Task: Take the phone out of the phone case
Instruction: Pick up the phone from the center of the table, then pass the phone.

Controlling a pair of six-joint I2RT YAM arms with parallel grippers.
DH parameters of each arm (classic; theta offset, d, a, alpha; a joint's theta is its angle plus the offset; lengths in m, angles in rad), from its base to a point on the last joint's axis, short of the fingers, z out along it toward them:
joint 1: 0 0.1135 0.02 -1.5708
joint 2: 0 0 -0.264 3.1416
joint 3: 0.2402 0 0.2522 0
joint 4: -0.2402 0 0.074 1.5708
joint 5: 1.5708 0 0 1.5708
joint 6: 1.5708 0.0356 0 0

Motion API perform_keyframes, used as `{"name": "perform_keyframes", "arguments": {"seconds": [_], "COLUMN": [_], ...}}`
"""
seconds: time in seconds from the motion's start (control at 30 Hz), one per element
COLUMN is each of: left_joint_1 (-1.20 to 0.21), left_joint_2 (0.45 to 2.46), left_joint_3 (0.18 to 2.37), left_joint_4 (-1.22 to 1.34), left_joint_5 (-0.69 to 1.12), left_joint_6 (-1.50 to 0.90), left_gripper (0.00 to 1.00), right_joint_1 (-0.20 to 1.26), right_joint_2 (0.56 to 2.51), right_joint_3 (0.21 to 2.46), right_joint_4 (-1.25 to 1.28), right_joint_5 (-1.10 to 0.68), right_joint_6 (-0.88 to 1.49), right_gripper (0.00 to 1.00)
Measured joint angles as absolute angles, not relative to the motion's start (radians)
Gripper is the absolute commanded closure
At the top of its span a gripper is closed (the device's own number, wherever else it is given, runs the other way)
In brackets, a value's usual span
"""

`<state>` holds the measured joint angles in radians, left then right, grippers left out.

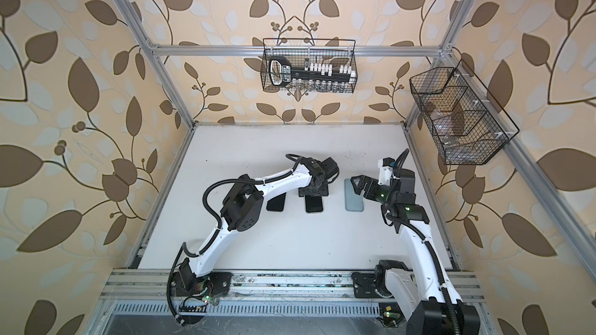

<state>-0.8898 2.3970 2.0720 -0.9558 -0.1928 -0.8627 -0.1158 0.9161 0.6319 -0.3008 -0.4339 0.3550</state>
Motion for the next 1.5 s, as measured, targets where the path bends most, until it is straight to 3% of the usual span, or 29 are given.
{"name": "perform_keyframes", "arguments": {"seconds": [0.6, 1.1, 1.5], "left_joint_1": [-0.879, -0.827, -0.828], "left_joint_2": [2.301, 2.189, 2.110], "left_joint_3": [2.072, 2.072, 2.004], "left_joint_4": [-0.981, -0.986, -0.981], "left_joint_5": [-0.190, -0.183, -0.157], "left_joint_6": [-0.840, -0.839, -0.841], "left_gripper": [0.66, 0.67, 0.67], "right_joint_1": [-0.112, -0.105, 0.086], "right_joint_2": [0.908, 0.908, 0.969], "right_joint_3": [0.520, 0.341, 0.313], "right_joint_4": [-0.235, -0.010, 0.236], "right_joint_5": [-0.538, -0.789, -0.819], "right_joint_6": [0.405, 0.492, 0.602], "right_gripper": [0.00, 0.03, 0.04]}}
